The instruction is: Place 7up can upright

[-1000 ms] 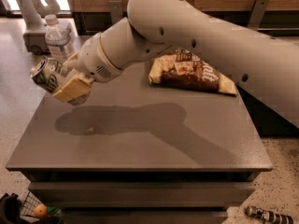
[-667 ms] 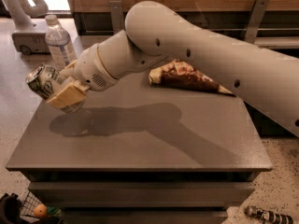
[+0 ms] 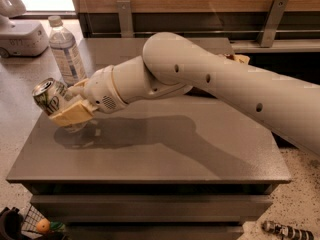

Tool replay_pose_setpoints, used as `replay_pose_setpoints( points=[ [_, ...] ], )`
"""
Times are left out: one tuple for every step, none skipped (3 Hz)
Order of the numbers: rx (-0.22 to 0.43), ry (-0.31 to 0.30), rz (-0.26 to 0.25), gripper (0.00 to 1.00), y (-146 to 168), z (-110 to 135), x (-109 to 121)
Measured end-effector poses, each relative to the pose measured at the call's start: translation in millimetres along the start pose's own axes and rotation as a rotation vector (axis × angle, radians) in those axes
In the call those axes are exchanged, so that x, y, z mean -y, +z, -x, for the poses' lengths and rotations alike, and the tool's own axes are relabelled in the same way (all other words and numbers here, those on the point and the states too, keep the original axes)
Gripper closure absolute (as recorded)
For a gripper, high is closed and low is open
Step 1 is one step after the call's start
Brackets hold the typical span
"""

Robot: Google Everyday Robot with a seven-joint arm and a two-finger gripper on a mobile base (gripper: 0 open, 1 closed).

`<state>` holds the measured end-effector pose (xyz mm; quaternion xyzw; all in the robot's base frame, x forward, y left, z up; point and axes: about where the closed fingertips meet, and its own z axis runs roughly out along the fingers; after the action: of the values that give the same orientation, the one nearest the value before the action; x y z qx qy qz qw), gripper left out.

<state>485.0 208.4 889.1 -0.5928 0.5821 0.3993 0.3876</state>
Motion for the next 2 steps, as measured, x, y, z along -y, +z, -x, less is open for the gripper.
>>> replay_pose_setpoints(
  points=[
    [0.086, -0.009, -0.023, 1.0, -2.5, -2.0, -1.0],
    [0.153, -0.039, -0.044, 1.0, -6.7, -1.4, -2.1]
  ],
)
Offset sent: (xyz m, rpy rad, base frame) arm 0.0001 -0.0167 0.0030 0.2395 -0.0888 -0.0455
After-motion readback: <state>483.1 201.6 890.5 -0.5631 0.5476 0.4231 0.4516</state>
